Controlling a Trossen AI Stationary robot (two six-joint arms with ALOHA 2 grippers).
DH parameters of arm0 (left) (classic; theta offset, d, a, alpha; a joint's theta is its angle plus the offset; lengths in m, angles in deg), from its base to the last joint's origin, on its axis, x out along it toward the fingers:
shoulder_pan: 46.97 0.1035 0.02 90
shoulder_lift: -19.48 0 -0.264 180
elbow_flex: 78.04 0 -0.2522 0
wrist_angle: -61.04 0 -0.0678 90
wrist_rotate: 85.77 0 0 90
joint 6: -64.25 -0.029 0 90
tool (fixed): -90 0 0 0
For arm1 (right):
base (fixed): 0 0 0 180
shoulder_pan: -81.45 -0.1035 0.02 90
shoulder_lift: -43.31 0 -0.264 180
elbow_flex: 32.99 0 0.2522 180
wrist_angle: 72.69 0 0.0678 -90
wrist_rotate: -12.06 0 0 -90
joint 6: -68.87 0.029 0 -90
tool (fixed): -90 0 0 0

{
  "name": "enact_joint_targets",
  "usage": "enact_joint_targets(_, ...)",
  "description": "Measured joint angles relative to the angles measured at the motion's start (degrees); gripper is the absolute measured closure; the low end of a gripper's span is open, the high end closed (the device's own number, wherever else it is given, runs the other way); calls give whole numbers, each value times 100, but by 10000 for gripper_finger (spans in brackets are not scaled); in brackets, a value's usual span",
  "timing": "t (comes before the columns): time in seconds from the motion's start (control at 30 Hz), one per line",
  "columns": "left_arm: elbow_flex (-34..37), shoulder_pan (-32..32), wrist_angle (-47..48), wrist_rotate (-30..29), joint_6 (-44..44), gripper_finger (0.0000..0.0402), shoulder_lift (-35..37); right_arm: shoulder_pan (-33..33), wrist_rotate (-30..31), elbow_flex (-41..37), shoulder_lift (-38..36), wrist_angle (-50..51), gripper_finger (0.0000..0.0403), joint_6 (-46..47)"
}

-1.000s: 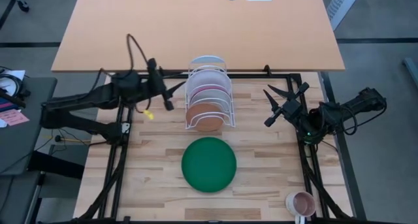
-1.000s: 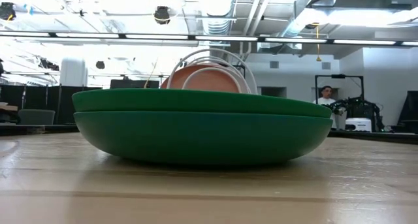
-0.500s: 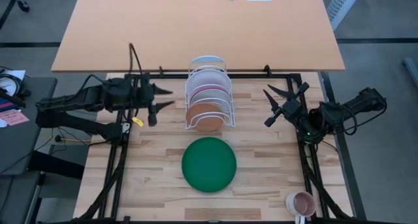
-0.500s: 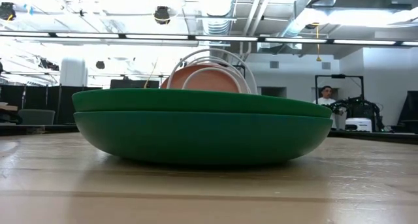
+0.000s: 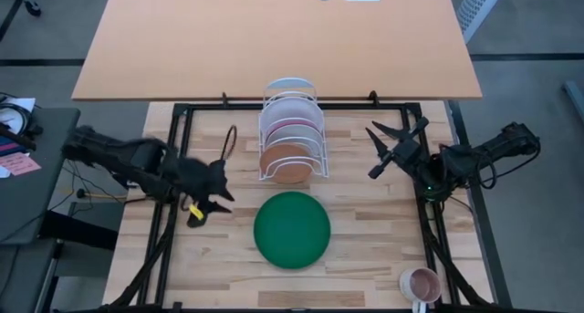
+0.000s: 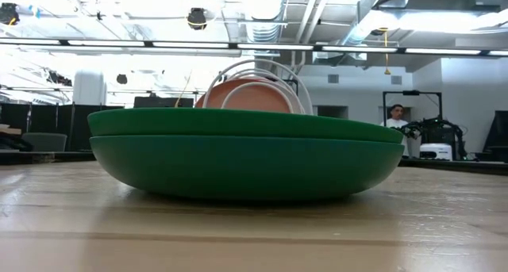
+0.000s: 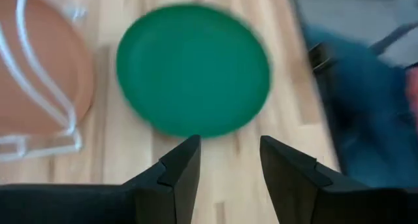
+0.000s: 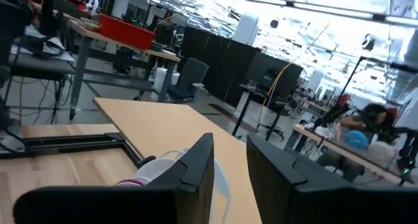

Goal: Sort dishes
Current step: Put the green plate on the dish rack

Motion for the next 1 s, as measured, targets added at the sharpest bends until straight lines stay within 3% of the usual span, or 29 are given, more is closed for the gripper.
enact_joint_targets(0.23, 0, -1015, 357, -939, 820, 249, -745, 2, -4, 0, 0, 819, 306, 1145)
enact_joint_targets(0.43, 586, -1770, -370, -1448, 1145, 249, -1219, -80, -33, 0, 2, 1269, 306, 1991)
enact_joint_targets(0.73, 1655, -2220, -1858, -2135, 1961, 249, -1336, -404, -59, 0, 12, 1388, 306, 3004)
enact_joint_targets(1.0, 1823, -2261, -2345, -2826, 2101, 249, -1327, -485, -70, 1, 84, 2017, 306, 3623)
